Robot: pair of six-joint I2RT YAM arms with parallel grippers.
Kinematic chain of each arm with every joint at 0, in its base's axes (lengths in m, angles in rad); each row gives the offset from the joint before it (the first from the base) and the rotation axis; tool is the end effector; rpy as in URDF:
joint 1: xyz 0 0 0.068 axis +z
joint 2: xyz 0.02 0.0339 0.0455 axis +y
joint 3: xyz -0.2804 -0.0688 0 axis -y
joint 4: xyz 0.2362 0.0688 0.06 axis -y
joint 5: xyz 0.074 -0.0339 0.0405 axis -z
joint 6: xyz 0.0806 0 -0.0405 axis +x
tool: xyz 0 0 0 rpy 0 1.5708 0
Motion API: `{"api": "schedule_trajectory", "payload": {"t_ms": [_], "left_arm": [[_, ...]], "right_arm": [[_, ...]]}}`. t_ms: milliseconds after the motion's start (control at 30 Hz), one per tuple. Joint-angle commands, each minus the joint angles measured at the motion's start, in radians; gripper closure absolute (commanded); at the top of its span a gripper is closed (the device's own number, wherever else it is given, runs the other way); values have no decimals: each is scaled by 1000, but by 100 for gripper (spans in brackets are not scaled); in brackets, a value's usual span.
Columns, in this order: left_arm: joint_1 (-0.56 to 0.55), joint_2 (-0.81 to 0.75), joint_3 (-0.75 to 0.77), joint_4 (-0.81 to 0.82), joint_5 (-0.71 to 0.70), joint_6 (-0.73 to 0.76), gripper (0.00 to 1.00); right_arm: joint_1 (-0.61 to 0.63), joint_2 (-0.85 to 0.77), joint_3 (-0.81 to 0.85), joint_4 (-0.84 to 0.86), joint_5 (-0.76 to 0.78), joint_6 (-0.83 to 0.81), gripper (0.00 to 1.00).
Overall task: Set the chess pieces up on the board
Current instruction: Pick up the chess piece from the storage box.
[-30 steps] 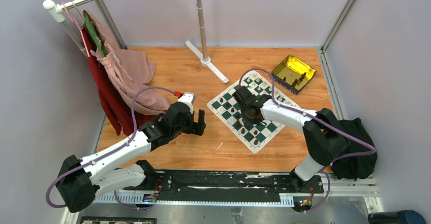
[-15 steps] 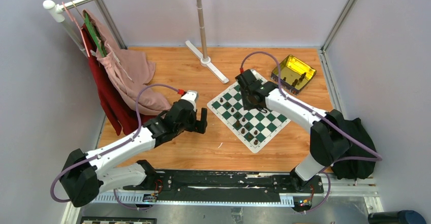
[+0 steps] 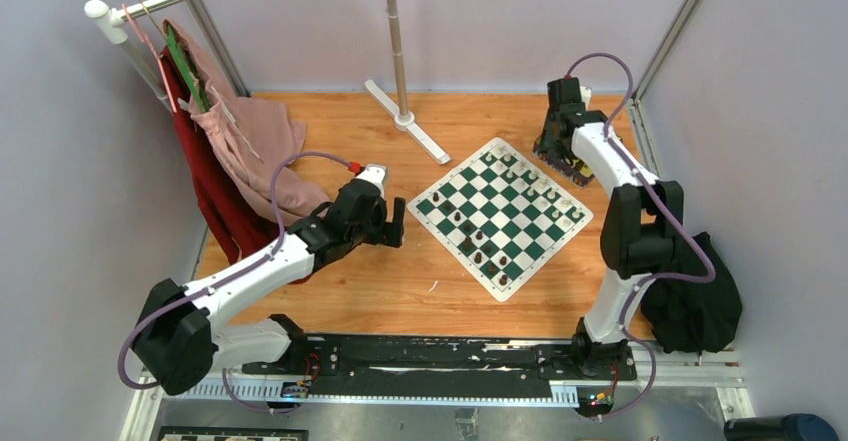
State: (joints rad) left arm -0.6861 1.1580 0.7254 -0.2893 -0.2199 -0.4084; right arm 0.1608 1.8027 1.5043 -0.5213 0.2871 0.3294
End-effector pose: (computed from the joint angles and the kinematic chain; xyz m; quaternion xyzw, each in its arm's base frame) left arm 0.2136 -0.1522 0.2249 0.0806 0.9033 -0.1276 0.4016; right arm 0.4292 0.0465 0.2637 0.1298 0.9131 -0.0410 0.3845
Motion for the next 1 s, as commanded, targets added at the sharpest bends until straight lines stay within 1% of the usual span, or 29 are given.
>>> {"api": "schedule_trajectory", "payload": {"t_ms": [0, 133, 300, 367, 467, 700, 967], "left_arm": [[32, 30, 33, -6, 24, 30, 0], [57, 65, 55, -7, 30, 38, 0], [68, 116, 74, 9, 42, 33, 0], [68, 138, 79, 20, 50, 25, 0], [69, 169, 92, 30, 60, 20, 0], [71, 226, 122, 38, 60, 16, 0], [70, 263, 140, 44, 65, 3, 0]], "right_arm": [[-78, 85, 82, -8, -20, -1, 51], [-123, 142, 119, 3, -16, -1, 49], [-151, 198, 151, 15, -25, -10, 49], [-189, 214, 165, 17, -29, -14, 48], [-206, 238, 181, 23, -36, -15, 49], [-234, 294, 223, 30, -54, -16, 49], [-236, 329, 236, 36, -62, -26, 49]]}}
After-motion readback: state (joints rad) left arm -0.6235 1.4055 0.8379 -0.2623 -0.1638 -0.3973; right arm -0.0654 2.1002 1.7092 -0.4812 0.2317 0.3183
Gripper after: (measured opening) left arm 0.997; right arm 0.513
